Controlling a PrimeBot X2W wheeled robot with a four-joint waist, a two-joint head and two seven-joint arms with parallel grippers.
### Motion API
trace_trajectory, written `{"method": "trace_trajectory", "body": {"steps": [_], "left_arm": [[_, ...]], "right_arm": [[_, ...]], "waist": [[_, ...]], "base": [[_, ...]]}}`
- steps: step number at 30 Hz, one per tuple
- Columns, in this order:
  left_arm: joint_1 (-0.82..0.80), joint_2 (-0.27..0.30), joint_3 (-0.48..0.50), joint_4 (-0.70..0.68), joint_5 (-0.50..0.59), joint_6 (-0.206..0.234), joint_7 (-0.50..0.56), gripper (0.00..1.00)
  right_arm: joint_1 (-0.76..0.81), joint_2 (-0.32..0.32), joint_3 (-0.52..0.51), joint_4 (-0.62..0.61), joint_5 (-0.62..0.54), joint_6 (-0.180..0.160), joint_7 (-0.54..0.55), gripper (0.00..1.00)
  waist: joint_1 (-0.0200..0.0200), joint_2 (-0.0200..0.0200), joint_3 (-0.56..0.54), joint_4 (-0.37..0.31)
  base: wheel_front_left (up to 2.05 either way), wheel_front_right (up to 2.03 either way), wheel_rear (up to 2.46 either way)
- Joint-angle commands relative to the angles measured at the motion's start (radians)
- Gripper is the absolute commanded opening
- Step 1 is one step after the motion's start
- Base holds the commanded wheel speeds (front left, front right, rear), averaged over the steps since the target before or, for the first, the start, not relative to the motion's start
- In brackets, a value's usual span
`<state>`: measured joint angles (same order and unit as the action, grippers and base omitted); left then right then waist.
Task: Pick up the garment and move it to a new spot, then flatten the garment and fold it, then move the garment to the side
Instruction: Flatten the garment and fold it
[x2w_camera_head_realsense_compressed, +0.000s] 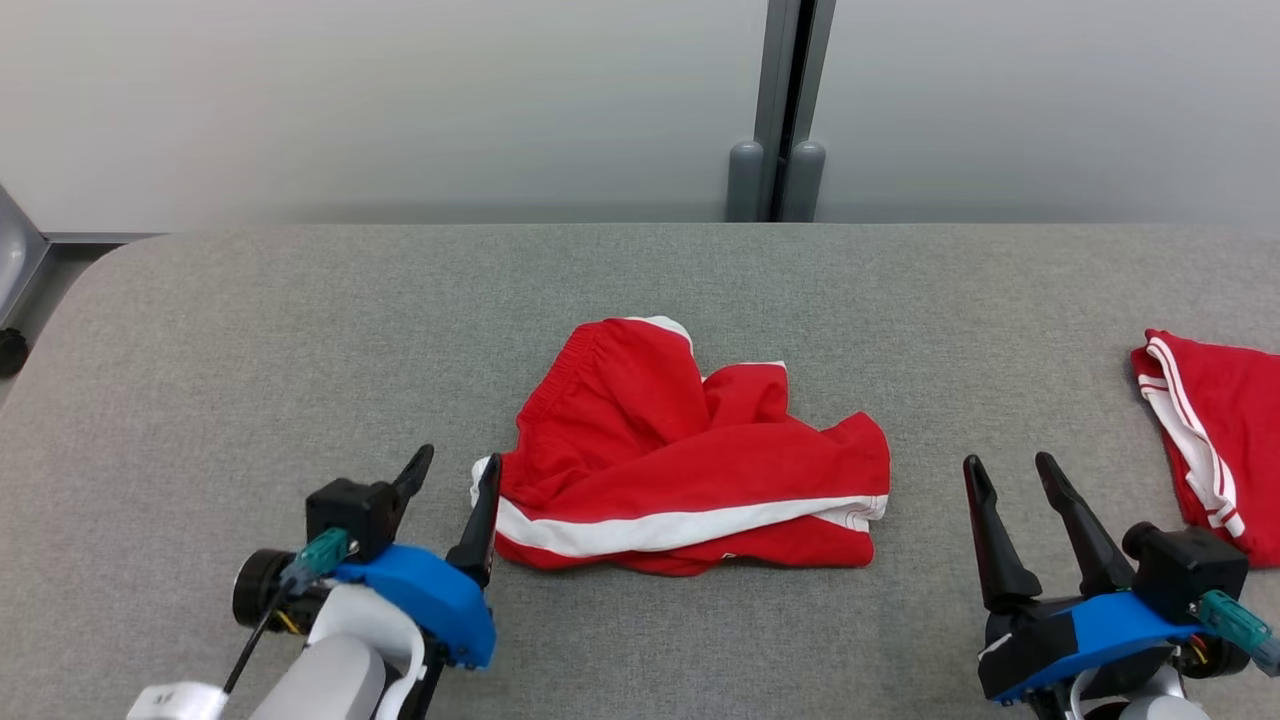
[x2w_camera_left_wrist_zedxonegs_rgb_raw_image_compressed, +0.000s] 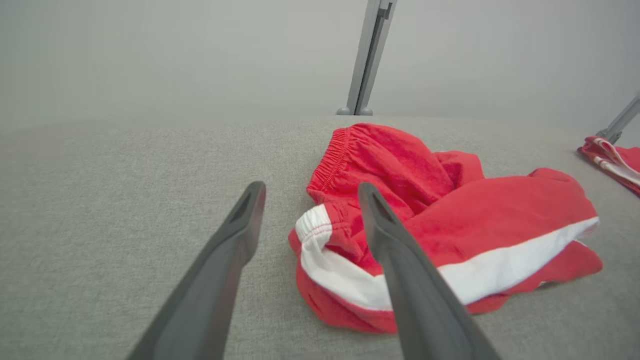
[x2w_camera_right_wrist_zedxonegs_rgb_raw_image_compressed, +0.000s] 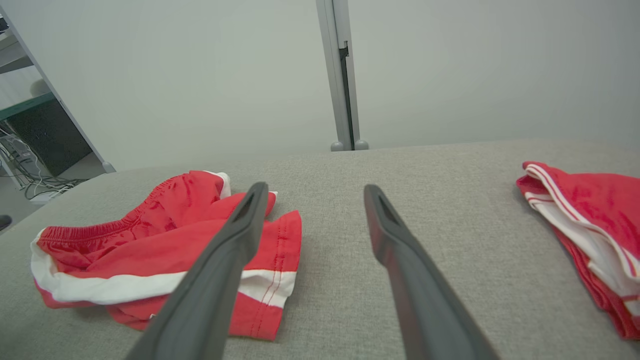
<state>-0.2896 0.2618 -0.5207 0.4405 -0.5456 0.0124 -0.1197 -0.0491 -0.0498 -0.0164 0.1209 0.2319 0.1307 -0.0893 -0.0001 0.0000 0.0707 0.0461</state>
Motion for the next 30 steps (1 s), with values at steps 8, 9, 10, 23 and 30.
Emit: {"method": "trace_trajectory", "body": {"steps": [8,9,10,23,30], "left_arm": [[-0.168,-0.019,-0.094,0.060,0.054,0.016,0.269,1.00],[-0.178,-0.020,-0.105,0.073,0.052,0.014,0.314,1.00],[-0.190,-0.018,-0.120,0.089,0.056,0.011,0.362,1.00],[-0.201,-0.006,-0.084,0.142,0.002,0.073,0.486,0.00],[-0.110,-0.082,0.130,0.131,-0.162,0.118,0.192,0.00]], "right_arm": [[-0.002,-0.002,0.011,0.005,0.010,0.000,0.000,1.00],[-0.004,-0.002,0.014,0.005,0.012,0.000,-0.001,1.00],[-0.005,-0.002,0.016,0.005,0.013,0.000,-0.003,1.00],[-0.024,-0.001,0.004,0.004,0.020,0.000,-0.019,1.00],[-0.028,-0.001,-0.007,0.009,0.014,0.000,-0.018,1.00]], "waist": [[0.0001,0.0000,0.008,-0.023],[0.0001,0.0000,0.010,-0.028],[0.0001,0.0000,0.012,-0.032],[0.0001,0.0000,0.060,-0.062],[0.0001,0.0000,0.063,-0.048]], "base": [[0.00,0.00,0.00],[0.00,0.00,0.00],[0.00,0.00,0.00],[0.00,0.00,0.00],[0.00,0.00,0.00]]}}
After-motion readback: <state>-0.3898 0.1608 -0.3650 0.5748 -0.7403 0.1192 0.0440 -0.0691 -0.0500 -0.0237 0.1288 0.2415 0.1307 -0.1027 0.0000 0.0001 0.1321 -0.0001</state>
